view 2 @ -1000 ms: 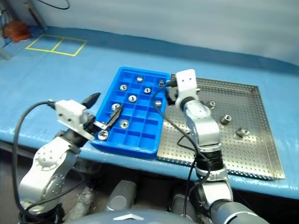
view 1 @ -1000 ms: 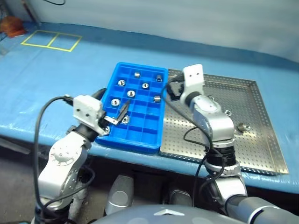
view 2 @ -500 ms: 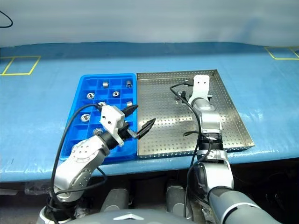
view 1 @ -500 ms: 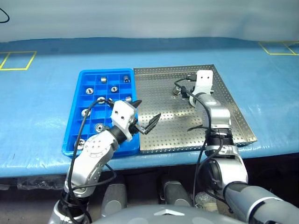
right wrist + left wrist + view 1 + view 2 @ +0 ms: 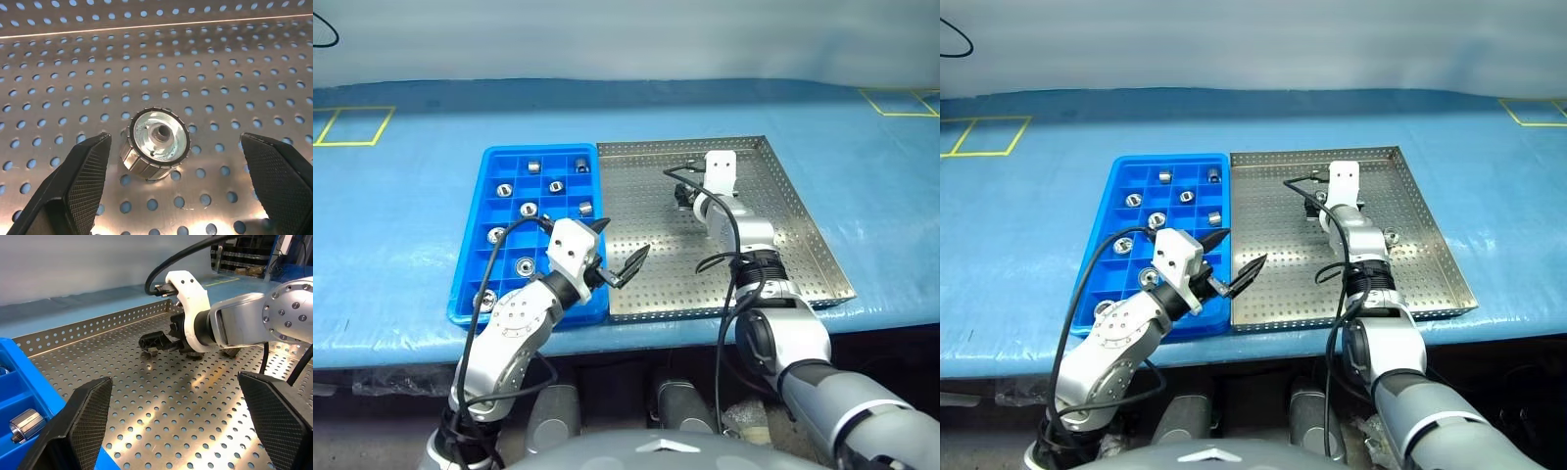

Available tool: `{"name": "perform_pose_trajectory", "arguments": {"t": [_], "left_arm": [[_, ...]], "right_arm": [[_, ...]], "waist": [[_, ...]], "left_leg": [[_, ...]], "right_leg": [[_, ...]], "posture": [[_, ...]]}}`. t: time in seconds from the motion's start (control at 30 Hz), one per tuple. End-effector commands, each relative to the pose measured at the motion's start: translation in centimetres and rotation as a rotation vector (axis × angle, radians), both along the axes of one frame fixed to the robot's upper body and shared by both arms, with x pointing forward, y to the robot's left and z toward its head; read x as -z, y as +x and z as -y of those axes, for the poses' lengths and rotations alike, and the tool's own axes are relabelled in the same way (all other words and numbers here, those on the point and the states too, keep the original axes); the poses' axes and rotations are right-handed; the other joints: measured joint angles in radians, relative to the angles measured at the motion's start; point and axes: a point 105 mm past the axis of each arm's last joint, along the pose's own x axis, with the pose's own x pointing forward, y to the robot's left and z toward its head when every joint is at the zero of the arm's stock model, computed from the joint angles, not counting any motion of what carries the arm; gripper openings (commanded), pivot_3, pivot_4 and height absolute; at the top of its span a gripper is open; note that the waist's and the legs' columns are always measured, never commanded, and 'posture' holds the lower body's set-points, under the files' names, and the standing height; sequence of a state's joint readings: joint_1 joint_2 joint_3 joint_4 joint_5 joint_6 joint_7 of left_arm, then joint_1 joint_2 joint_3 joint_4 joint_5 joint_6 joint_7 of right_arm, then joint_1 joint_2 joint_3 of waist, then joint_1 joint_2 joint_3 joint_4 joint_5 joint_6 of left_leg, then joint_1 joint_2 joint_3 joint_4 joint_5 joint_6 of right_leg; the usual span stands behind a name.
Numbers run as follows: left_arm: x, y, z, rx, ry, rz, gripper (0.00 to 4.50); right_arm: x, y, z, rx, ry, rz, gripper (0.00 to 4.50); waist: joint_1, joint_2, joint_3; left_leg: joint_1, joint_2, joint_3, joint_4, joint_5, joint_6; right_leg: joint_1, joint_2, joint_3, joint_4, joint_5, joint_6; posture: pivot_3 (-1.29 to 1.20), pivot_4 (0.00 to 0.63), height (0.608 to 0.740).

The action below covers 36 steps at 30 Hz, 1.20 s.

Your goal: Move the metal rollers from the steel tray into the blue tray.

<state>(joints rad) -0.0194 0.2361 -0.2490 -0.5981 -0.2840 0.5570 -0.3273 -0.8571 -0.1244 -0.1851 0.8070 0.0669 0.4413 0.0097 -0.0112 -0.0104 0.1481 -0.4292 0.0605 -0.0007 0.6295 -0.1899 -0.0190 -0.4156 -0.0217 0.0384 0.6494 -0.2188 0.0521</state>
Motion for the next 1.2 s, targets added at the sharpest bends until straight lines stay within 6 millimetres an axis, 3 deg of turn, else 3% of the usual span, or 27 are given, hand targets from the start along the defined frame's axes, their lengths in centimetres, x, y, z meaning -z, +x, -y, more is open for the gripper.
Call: {"name": "perform_pose_trajectory", "arguments": {"t": [0.03, 0.17, 0.2, 0.27, 0.47, 0.5, 0.73, 0.83, 0.97, 1.1, 1.2], "left_arm": [[-0.9, -0.2, 0.2, 0.001, -0.021, 0.042, 4.5], [-0.9, -0.2, 0.1, -0.007, -0.026, 0.045, 4.5], [-0.9, -0.2, 0.1, -0.008, -0.026, 0.045, 4.5], [-0.9, -0.3, 0.1, -0.009, -0.025, 0.046, 4.5], [-1.0, -0.3, 0.1, -0.012, -0.031, 0.05, 4.5], [-1.0, -0.3, 0.1, -0.012, -0.032, 0.051, 4.5], [-1.1, -0.3, 0.1, -0.012, -0.035, 0.058, 4.5], [-1.3, -0.3, -0.3, -0.032, -0.041, 0.064, 4.5], [-1.5, -0.5, -3.0, -0.132, -0.009, 0.091, 4.5], [-1.5, -0.9, -5.2, -0.227, 0.022, 0.098, 4.5], [-1.6, -1.3, -6.1, -0.268, 0.033, 0.1, 4.5]], "right_arm": [[-1.9, 1.0, -0.7, -0.021, 0.0, 0.068, 4.45], [-1.6, 1.1, -1.1, -0.037, -0.001, 0.064, 4.45], [-1.5, 1.1, -1.2, -0.041, 0.0, 0.065, 4.28], [-1.5, 1.2, -1.2, -0.043, 0.004, 0.065, 3.86], [-1.3, 1.2, -0.7, -0.034, -0.007, 0.062, 1.86], [-1.2, 1.2, -0.7, -0.033, -0.008, 0.061, 1.7], [-1.3, 1.0, -0.7, -0.043, -0.01, 0.07, 1.7], [-2.8, 0.6, -2.6, -0.146, -0.034, 0.127, 1.7], [-7.4, -2.2, -8.9, -0.457, -0.06, 0.288, 1.7], [-9.3, -4.7, -12.9, -0.615, -0.06, 0.332, 1.7], [-9.8, -5.6, -14.4, -0.666, -0.056, 0.337, 1.7]], "waist": [[0.002, 0.0, 0.0], [0.004, 0.0, 0.0], [0.005, 0.0, 0.0], [0.007, 0.0, 0.0], [0.007, 0.0, 0.0], [0.007, 0.0, 0.0], [0.008, 0.0, 0.0], [0.008, 0.0, 0.0], [0.002, 0.002, 0.001], [0.015, 0.002, 0.001], [0.04, 0.001, 0.002]], "left_leg": [[0.0, 0.0, 0.0, 0.0, 0.0, 0.0], [0.0, 0.0, 0.0, 0.0, 0.0, 0.0], [0.0, 0.0, 0.0, 0.0, 0.0, 0.0], [0.0, 0.0, 0.0, 0.0, 0.0, 0.0], [0.0, 0.0, 0.0, 0.0, 0.0, 0.0], [0.0, 0.0, 0.0, 0.0, 0.0, 0.0], [0.0, 0.0, 0.0, 0.0, 0.0, 0.0], [0.0, 0.0, 0.0, 0.0, 0.0, 0.0], [-0.001, 0.0, 0.001, -0.002, -0.001, 0.001], [-0.001, 0.001, -0.001, -0.004, -0.001, 0.001], [-0.001, 0.001, -0.001, -0.003, -0.001, 0.001]], "right_leg": [[0.0, 0.0, 0.0, 0.0, 0.0, 0.0], [0.0, 0.0, 0.0, 0.0, 0.0, 0.0], [0.0, 0.0, 0.0, -0.001, 0.0, 0.0], [0.0, 0.0, 0.0, -0.001, 0.0, 0.0], [0.0, 0.0, 0.001, -0.001, 0.0, 0.0], [0.0, 0.0, 0.001, -0.001, 0.0, 0.0], [0.0, 0.0, 0.001, -0.001, 0.0, 0.0], [0.0, 0.0, 0.001, -0.001, 0.0, 0.0], [-0.002, 0.001, 0.003, -0.001, 0.0, 0.001], [-0.004, 0.003, 0.002, 0.002, -0.002, -0.001], [-0.004, 0.002, 0.001, 0.003, -0.005, -0.006]], "posture": [[0.14, 0.15, 0.74], [0.14, 0.15, 0.74], [0.15, 0.15, 0.74], [0.15, 0.15, 0.74], [0.15, 0.15, 0.74], [0.15, 0.15, 0.74], [0.15, 0.15, 0.74], [0.15, 0.15, 0.74], [0.18, 0.15, 0.74], [0.23, 0.15, 0.74], [0.25, 0.15, 0.74]]}}
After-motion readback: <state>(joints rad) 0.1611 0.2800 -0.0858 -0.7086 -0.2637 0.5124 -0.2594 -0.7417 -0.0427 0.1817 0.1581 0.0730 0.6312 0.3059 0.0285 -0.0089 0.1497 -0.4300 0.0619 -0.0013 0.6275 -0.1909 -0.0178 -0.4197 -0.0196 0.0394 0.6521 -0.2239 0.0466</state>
